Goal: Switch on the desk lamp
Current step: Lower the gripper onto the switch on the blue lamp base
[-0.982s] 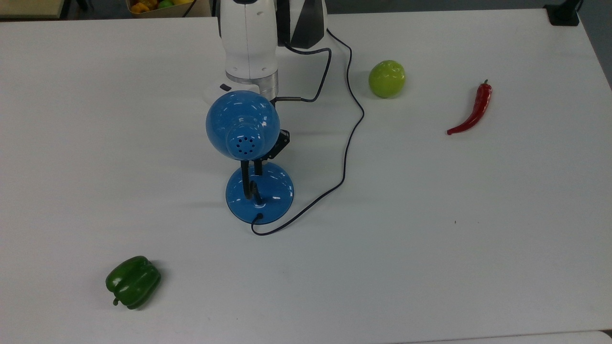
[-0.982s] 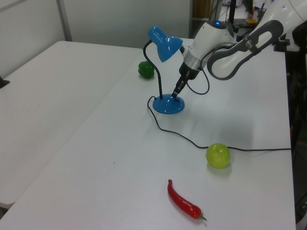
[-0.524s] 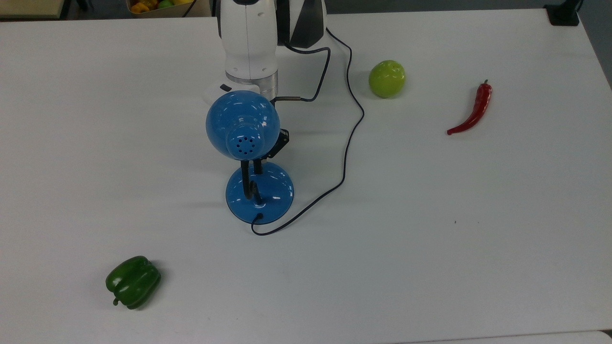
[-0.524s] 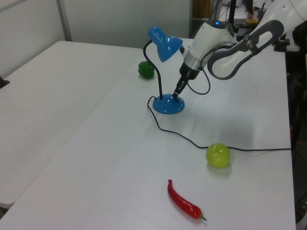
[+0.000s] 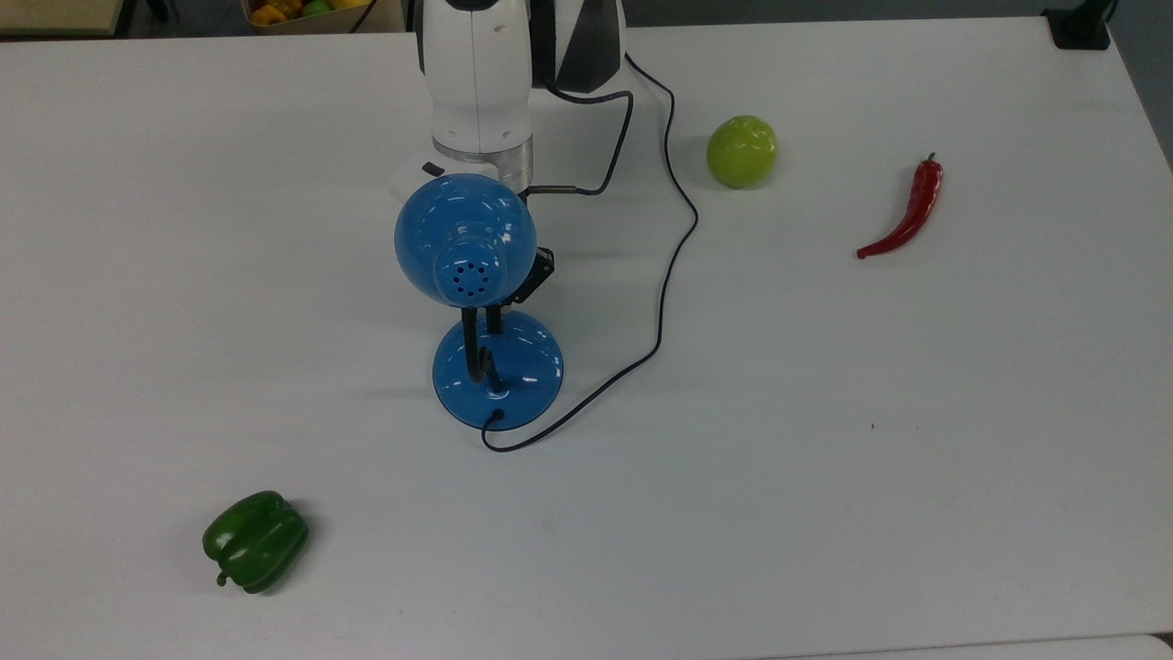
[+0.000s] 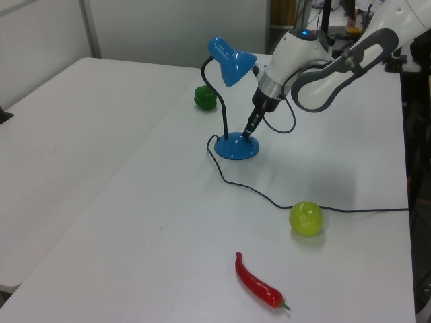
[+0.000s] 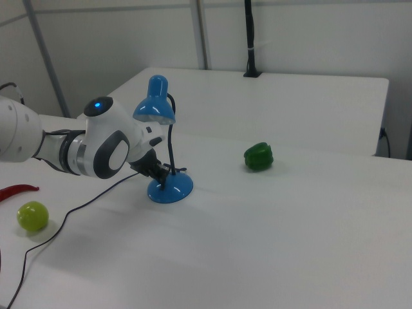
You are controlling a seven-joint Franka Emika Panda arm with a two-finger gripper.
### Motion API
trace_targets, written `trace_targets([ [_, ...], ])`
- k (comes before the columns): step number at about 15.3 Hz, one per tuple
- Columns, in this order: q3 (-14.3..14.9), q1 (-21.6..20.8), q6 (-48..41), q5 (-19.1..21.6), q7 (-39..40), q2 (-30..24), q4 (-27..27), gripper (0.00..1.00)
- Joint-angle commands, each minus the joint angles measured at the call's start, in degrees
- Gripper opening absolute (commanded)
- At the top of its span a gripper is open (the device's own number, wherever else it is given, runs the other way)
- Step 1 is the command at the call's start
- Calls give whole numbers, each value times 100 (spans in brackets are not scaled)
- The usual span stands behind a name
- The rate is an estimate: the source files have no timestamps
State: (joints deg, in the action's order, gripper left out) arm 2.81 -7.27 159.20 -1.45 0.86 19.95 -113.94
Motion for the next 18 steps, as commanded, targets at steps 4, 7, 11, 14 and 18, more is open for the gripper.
trace_targets([
  [4,35,-29,-196,-136,-95,-18,-5,0],
  [7,35,-29,-196,-136,-95,9,4,0],
  [11,35,-29,-196,-136,-86,18,4,0],
  [14,35,-29,-179,-136,-77,88,4,0],
  [18,35,-29,-161,-189,-77,123,4,0],
])
